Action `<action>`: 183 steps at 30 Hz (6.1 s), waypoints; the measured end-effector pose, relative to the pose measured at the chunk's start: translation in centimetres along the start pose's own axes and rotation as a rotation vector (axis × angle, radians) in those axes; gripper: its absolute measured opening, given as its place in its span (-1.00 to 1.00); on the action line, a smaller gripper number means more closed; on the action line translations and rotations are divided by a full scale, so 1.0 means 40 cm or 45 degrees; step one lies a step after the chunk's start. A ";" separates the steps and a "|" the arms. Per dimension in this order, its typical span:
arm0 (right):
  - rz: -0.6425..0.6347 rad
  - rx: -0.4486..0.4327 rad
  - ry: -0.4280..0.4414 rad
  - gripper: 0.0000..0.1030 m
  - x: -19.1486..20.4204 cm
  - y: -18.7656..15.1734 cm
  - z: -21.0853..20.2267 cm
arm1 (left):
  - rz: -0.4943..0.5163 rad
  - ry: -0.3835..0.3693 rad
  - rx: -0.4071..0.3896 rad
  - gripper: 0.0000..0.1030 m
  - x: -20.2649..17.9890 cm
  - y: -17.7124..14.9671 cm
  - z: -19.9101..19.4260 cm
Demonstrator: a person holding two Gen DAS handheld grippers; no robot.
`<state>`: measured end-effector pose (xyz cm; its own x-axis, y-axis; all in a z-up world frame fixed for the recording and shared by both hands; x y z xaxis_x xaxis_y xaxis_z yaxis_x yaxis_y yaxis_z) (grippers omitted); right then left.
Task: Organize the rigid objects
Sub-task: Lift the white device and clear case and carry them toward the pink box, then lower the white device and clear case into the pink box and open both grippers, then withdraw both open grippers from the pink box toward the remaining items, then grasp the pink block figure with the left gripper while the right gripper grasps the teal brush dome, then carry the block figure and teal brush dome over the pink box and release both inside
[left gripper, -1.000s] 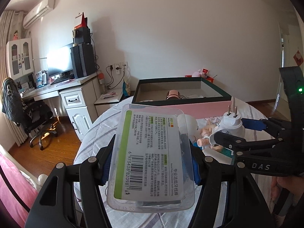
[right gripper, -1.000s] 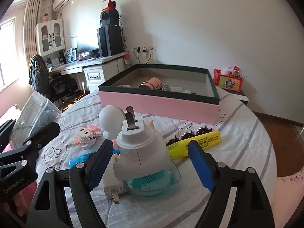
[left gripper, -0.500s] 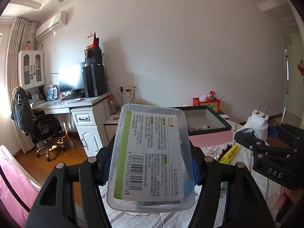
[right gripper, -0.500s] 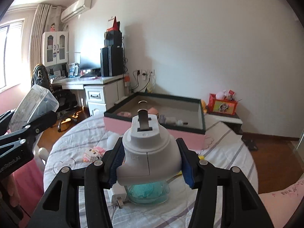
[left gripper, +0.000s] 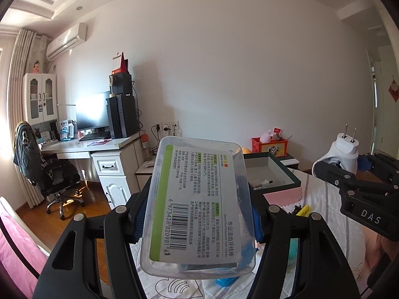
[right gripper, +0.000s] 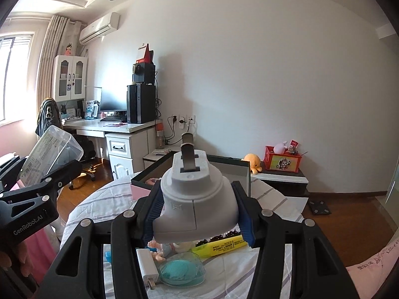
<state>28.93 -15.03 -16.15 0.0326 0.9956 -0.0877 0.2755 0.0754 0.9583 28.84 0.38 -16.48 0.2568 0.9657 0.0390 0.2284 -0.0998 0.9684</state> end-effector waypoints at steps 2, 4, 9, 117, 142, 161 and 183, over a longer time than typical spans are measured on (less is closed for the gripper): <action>-0.005 0.007 -0.001 0.06 -0.003 0.005 0.021 | 0.013 -0.011 0.006 0.24 0.002 0.011 0.021; -0.014 0.013 -0.005 0.06 -0.008 0.012 0.049 | 0.030 -0.028 0.020 0.24 0.006 0.028 0.058; -0.023 0.049 0.004 0.06 -0.032 0.048 0.173 | 0.058 -0.096 0.074 0.24 0.015 0.083 0.209; 0.065 0.587 -0.194 1.00 -0.146 -0.331 0.244 | -0.134 -0.189 0.765 0.34 0.054 -0.384 0.343; -0.083 0.620 0.033 0.94 0.062 -0.369 0.172 | -0.122 -0.171 0.628 -0.13 0.072 -0.338 0.189; 0.018 0.325 0.032 0.44 0.020 -0.212 0.055 | -0.074 -0.105 0.254 -0.13 0.032 -0.121 0.061; 0.018 -0.013 0.008 0.44 0.039 0.002 -0.085 | -0.033 -0.027 -0.016 -0.13 0.017 0.039 -0.064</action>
<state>25.72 -13.29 -15.29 0.0302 0.9969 -0.0721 0.2654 0.0616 0.9622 26.96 1.50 -14.30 0.2712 0.9625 0.0089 0.2233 -0.0719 0.9721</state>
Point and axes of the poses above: each gripper's, at about its wrist camera, not at the fingertips, and z roughly the way its jaws point, x to its left, y to its top, the point moved 10 cm from there along z, roughly the way its jaws point, and after that the axes turned 11 degrees about -y, right-handed, at the moved point
